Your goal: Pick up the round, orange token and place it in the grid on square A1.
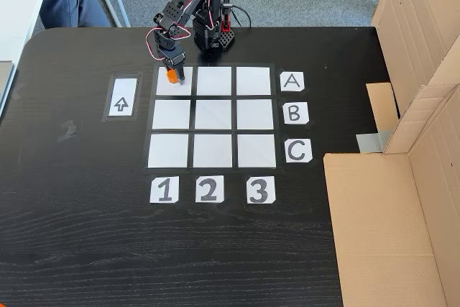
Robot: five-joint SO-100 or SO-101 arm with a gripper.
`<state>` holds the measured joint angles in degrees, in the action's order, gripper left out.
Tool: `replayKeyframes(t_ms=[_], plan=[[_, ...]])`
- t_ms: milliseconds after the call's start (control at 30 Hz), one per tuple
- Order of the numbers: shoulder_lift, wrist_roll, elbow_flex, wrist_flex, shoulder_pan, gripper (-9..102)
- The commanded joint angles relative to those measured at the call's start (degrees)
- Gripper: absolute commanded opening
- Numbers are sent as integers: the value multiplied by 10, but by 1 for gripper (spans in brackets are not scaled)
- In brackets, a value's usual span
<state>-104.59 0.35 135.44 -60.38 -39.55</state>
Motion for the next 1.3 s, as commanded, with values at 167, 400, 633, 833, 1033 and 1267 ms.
replayKeyframes(t_ms=[167,400,633,833,1033,1267], plan=[[-1,-4,-48,9,-6,34],[-1,-2,-105,4,-21,36],[-5,1,-174,2,-54,38],[-26,2,-243,2,-103,38],[-91,11,-276,0,-138,38],[-166,10,-288,-3,-197,38]])
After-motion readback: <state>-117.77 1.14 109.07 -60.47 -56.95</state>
